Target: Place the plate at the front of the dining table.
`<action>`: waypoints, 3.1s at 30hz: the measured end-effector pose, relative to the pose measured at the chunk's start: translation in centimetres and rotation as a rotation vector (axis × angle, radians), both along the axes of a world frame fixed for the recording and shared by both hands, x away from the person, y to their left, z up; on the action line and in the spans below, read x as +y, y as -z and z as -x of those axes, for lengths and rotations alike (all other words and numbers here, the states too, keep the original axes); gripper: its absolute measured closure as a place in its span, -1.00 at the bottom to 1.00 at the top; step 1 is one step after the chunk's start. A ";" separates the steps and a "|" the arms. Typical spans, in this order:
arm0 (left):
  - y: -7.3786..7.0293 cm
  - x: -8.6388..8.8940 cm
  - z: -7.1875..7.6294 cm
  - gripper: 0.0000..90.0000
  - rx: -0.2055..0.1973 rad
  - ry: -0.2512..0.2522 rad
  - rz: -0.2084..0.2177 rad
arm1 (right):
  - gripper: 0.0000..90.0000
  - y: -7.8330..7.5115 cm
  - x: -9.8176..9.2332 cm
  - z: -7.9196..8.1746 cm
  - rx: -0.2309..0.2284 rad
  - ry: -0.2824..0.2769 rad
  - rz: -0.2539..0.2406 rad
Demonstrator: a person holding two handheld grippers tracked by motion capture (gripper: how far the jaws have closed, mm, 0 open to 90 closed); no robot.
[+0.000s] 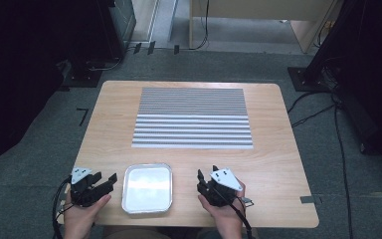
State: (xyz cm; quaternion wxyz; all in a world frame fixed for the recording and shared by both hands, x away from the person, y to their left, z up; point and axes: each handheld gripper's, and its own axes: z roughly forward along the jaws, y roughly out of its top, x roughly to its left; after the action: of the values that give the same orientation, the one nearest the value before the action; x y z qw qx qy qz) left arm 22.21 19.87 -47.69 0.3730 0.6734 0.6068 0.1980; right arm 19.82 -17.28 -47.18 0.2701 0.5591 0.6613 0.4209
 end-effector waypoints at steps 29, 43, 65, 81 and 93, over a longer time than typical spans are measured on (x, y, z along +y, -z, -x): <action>0.0 -1.5 0.7 0.42 0.015 0.073 0.052 | 0.75 1.8 6.6 -0.8 0.173 -0.162 -0.232; -0.2 -2.0 1.0 0.63 0.025 0.096 0.053 | 0.98 2.4 7.8 -0.7 0.202 -0.099 -0.255; 1.4 -4.6 2.2 0.73 0.074 0.070 -0.066 | 0.99 2.9 9.7 0.0 0.167 0.015 -0.168; 2.0 -5.5 2.8 0.86 0.035 -0.048 -0.024 | 1.00 3.4 10.5 0.7 0.105 0.075 -0.148; 2.2 -6.2 3.3 0.88 -0.002 -0.104 -0.041 | 1.00 3.6 10.8 1.0 0.076 0.086 -0.132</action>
State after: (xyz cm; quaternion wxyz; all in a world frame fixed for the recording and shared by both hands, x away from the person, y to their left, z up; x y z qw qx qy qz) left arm 18.89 13.70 -49.88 0.3488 0.6482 0.6366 0.2302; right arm 18.85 -6.46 -50.75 0.2252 0.6191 0.6173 0.4302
